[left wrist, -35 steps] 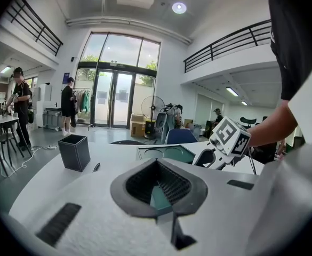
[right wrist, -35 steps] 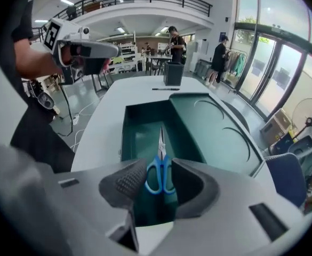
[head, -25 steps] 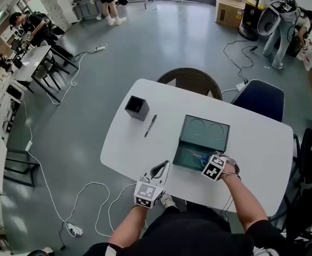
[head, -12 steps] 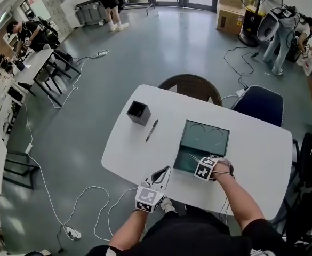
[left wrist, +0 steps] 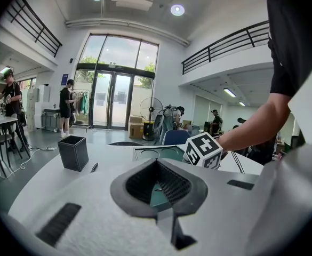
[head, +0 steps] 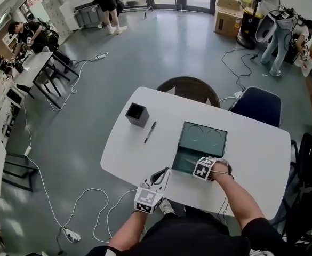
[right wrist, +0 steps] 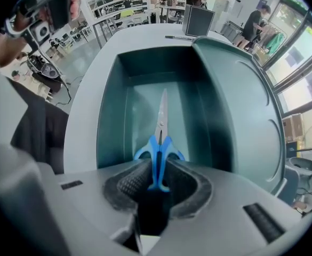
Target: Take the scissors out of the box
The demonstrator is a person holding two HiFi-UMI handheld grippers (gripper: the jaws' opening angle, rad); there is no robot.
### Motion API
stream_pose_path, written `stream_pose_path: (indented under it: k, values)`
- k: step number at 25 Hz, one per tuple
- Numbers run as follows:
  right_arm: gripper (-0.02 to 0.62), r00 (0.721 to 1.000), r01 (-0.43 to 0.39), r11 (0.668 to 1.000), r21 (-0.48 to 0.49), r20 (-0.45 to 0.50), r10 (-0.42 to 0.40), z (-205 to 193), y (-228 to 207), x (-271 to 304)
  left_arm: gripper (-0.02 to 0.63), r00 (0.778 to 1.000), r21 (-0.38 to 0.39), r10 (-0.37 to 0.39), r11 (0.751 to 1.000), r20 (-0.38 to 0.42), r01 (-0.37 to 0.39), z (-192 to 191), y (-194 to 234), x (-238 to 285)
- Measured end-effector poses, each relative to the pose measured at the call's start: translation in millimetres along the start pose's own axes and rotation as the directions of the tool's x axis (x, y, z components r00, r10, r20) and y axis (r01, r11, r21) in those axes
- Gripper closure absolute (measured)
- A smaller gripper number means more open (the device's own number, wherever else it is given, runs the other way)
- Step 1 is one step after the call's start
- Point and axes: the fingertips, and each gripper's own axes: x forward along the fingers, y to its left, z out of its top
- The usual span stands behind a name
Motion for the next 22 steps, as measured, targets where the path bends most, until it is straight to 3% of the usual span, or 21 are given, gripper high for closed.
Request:
stream_pose_path:
  k: [7, 13, 18, 22]
  values:
    - [0.509, 0.994, 0.084, 0.996, 0.014, 0.074, -0.085, 2.0, -1.1, -28.7, 0.600, 1.000, 0.003, 0.009, 1.000, -0.002, -0.009, 2.4, 0.7, -5.3]
    - [0.510, 0.972, 0.156, 0.986, 0.057, 0.168, -0.163, 5.7, -3.1, -62.6, 0.600, 1.000, 0.006, 0.014, 1.000, -0.003, -0.014, 1.7, -0.8, -4.8]
    - [0.509, 0.923, 0.235, 0.959, 0.160, 0.274, -0.272, 6.1, -6.8, -93.1, 0.600, 1.000, 0.012, 0.016, 1.000, 0.005, -0.016, 9.4, -0.6, -3.9]
    - [0.509, 0.851, 0.271, 0.921, 0.280, 0.377, -0.366, 8.6, -12.0, -123.8, 0.600, 1.000, 0.023, 0.013, 1.000, 0.010, -0.013, 13.2, -1.0, -2.2]
